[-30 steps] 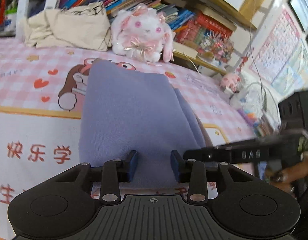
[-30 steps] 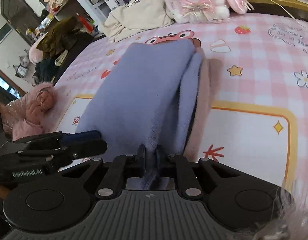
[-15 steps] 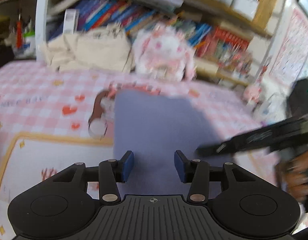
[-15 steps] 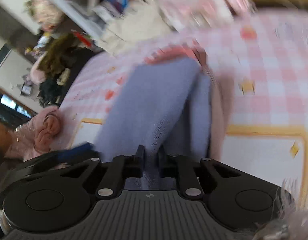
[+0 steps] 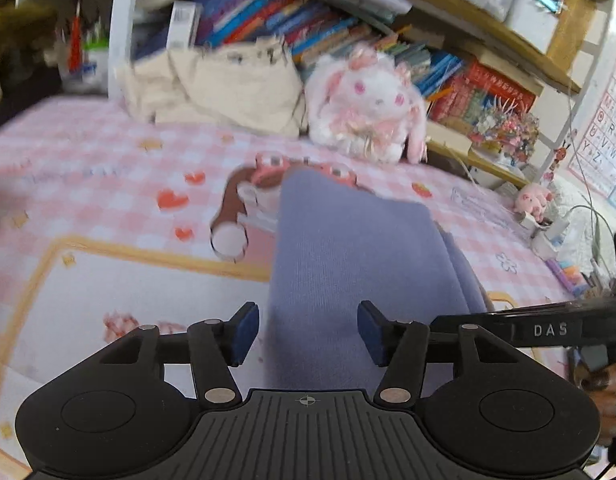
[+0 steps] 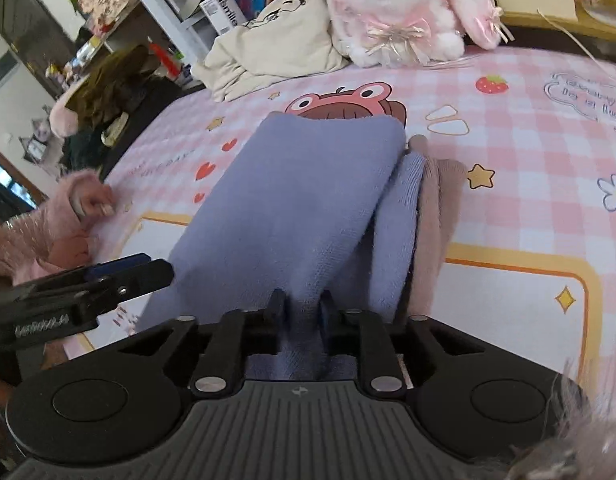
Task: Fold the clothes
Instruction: 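Lift the grasped sweater edge upward with both grippers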
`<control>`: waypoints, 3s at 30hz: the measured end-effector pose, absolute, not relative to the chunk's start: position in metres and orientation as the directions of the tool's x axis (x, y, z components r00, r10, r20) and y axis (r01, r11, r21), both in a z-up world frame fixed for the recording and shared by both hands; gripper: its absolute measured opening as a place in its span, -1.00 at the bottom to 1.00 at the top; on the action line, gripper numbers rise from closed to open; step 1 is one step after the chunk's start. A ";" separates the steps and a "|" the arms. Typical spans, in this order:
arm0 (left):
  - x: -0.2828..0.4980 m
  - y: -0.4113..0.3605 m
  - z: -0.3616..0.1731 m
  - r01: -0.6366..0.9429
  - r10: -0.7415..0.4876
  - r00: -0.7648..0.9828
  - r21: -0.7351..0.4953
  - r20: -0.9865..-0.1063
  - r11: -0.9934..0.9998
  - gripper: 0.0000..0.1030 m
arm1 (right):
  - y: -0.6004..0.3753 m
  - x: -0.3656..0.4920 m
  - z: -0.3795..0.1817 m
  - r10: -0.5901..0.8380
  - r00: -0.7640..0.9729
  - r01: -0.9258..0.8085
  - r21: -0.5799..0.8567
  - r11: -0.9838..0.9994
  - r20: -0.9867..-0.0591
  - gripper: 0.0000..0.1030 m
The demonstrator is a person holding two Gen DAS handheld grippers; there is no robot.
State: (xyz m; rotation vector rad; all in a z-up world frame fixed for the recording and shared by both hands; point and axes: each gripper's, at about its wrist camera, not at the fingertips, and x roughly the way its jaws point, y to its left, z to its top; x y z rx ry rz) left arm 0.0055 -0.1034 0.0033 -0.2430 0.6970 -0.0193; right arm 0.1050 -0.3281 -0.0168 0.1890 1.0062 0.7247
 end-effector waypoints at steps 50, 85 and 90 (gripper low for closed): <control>0.039 -0.076 -0.013 -0.086 -0.269 0.662 -0.428 -0.699 0.900 0.71 | -0.371 0.090 -0.034 0.582 0.342 -0.121 0.580 0.806 -0.738 0.47; 0.094 -0.070 -0.038 0.023 -0.492 0.495 -0.556 -0.716 0.831 0.15 | -0.347 0.097 -0.036 0.523 0.406 -0.076 0.542 0.837 -0.750 -0.17; 0.080 -0.084 -0.023 0.091 -0.437 0.536 -0.465 -0.723 0.881 -0.05 | -0.330 0.084 -0.021 0.465 0.453 -0.172 0.437 0.883 -0.761 -0.38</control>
